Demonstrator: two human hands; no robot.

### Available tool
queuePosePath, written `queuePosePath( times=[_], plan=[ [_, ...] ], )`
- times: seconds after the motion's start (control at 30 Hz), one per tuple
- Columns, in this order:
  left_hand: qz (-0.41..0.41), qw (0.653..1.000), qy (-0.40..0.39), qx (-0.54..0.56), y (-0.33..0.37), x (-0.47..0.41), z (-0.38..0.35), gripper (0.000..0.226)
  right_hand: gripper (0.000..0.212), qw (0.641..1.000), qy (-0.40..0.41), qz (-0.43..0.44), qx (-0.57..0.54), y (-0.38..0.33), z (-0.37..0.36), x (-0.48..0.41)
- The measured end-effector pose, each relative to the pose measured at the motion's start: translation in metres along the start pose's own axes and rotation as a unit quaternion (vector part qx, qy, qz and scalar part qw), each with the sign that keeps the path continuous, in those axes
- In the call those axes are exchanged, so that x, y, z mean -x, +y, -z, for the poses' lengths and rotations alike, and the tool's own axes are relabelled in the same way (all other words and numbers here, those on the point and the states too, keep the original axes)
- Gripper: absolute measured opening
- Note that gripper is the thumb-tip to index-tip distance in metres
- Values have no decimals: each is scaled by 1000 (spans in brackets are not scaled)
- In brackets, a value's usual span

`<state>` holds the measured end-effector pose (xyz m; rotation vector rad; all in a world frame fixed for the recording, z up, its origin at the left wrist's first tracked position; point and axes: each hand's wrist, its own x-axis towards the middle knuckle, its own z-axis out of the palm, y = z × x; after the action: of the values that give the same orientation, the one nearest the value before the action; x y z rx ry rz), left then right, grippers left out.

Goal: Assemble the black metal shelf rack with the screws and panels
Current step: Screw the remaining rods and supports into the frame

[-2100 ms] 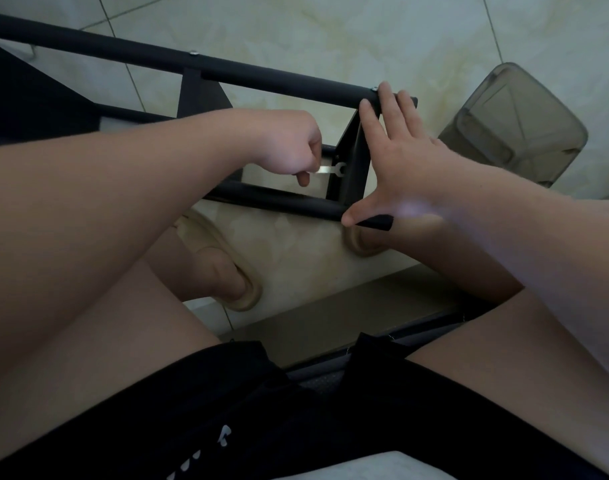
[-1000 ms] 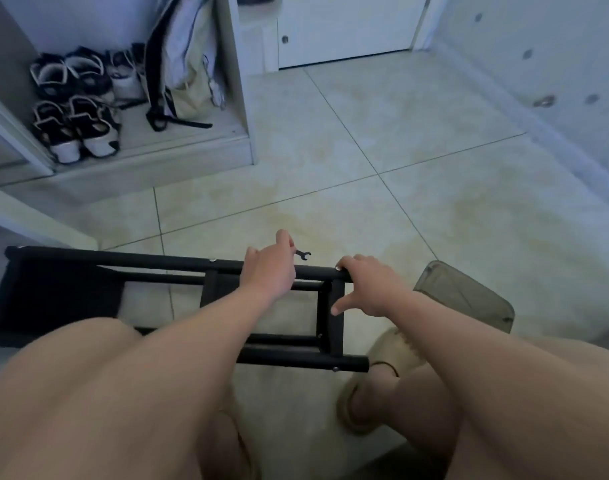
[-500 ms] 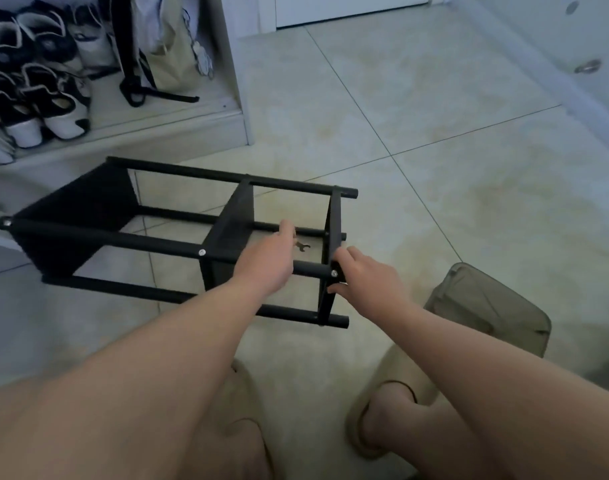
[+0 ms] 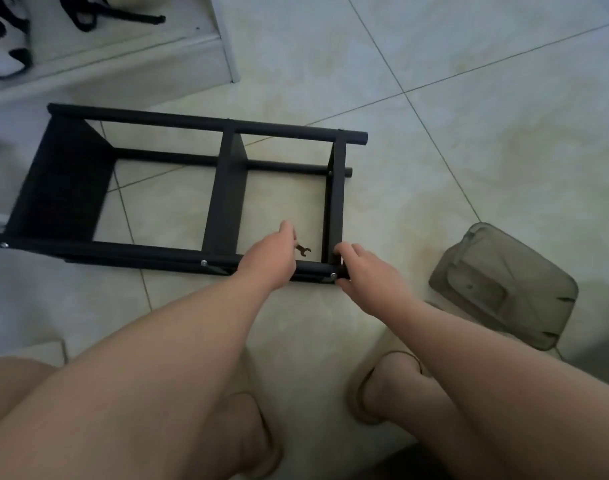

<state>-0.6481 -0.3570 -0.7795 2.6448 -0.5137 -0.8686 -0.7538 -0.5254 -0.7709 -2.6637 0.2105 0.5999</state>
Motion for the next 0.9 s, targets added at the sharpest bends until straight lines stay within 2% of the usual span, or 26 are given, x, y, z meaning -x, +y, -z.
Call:
queuePosePath(
  times=[0.1, 0.17, 0.3, 0.47, 0.6, 0.9],
  plan=[
    [21, 998, -41, -30, 14, 6, 24, 16, 55, 999, -24, -11, 38, -2, 25, 6],
    [23, 998, -41, -30, 27, 15, 44, 15, 66, 998, -14, -21, 50, -3, 48, 16],
    [-14, 998, -29, -46, 59, 38, 95, 21, 80, 997, 17, -10, 78, -5, 93, 47],
    [-55, 997, -21, -51, 84, 68, 140, 17, 101, 995, 37, -13, 88, -9, 119, 80],
    [-62, 997, -4, -50, 83, 69, 150, 18, 104, 995, 39, -14, 91, -16, 120, 77],
    [-35, 995, -85, -38, 57, -4, 132, 16, 109, 990, -42, -15, 134, 16, 82, 26]
  ],
)
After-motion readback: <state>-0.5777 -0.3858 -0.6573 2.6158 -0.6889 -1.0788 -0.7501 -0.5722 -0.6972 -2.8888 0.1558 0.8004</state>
